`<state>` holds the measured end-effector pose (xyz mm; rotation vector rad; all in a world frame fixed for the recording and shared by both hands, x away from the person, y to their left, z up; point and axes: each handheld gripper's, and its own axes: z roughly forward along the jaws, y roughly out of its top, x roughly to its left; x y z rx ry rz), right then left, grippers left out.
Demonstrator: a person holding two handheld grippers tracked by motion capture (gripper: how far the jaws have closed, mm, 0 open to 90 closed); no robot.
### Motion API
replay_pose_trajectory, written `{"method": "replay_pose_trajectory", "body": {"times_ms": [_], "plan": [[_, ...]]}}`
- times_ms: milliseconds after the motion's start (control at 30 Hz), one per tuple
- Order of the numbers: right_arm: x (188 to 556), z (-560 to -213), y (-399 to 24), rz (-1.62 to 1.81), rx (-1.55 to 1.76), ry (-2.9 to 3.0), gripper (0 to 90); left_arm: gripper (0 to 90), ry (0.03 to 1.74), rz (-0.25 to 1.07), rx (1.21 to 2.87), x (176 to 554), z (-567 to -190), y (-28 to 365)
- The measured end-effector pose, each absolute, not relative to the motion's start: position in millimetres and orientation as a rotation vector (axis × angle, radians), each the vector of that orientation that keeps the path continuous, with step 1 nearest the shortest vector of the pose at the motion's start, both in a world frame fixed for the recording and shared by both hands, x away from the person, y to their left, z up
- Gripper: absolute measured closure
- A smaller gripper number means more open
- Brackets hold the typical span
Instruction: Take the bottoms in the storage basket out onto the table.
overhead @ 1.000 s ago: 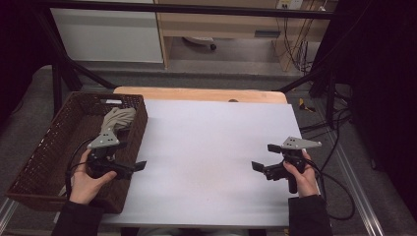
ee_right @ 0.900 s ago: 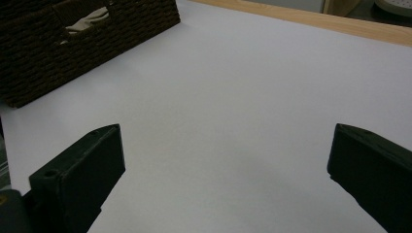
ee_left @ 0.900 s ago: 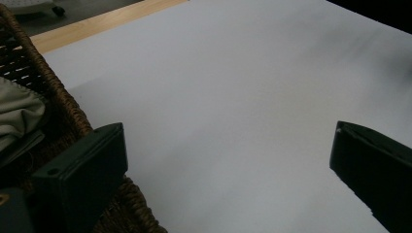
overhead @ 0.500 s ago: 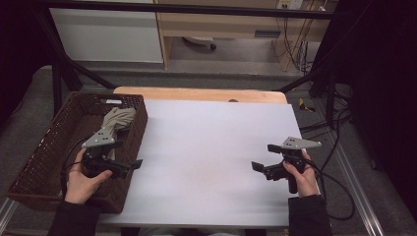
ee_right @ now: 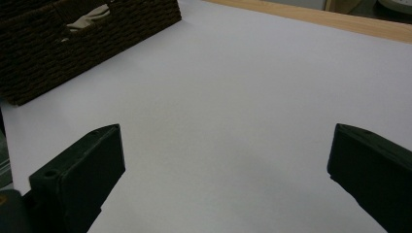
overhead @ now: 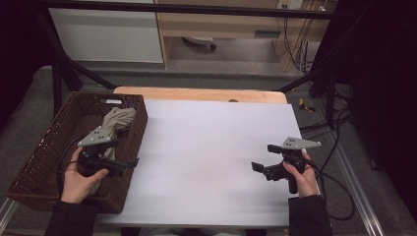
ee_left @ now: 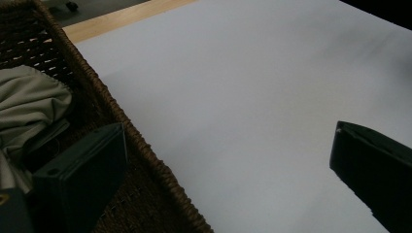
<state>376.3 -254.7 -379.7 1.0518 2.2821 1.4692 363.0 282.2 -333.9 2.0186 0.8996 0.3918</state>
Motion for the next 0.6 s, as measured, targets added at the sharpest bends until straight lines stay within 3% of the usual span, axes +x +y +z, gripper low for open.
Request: {"method": "replay_pose_trajectory", "body": {"times_ms": [600], "plan": [[376,-380,-254,1.467,1.051,2.287,0.7,0.0,0.932,0.407,2.010,363,-331,294]]}}
